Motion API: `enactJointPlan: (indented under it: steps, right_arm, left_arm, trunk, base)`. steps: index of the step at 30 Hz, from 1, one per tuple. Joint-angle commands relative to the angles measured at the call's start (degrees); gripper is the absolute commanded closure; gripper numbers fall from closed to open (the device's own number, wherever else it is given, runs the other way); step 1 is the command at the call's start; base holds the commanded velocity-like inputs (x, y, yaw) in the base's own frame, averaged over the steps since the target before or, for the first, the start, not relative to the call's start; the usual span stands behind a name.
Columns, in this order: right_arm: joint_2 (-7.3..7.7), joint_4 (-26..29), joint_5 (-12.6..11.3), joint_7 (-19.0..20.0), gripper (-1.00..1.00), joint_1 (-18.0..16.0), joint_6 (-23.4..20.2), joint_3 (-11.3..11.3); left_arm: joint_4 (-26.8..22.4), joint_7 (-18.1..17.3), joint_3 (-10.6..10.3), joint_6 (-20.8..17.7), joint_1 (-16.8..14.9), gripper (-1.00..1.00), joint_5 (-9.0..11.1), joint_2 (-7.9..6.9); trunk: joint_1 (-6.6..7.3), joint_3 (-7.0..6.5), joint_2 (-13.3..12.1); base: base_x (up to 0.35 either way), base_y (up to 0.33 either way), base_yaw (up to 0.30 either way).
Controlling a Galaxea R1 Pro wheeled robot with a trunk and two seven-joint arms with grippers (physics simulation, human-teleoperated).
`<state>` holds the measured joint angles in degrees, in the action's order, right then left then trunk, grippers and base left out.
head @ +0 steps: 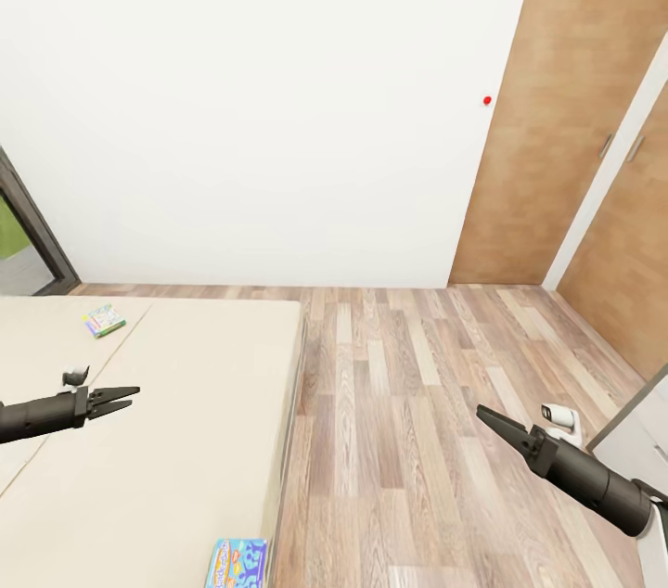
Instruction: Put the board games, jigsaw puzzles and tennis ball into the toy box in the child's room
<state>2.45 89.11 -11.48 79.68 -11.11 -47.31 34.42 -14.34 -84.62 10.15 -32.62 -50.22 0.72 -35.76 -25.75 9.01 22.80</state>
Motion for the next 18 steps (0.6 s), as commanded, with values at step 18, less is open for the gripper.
enactJointPlan:
  steps: [18]
  right_arm:
    - [0.02,-0.1,0.3,-0.5,-1.0,-0.1,-0.4,-0.1]
  left_arm:
    - [0.0,-0.2,-0.1,-0.6,-0.1,-1.0,0.1,-0.01]
  trunk:
    - [-0.03,0.07,0.1]
  base:
    - [0.0,0.0,0.001]
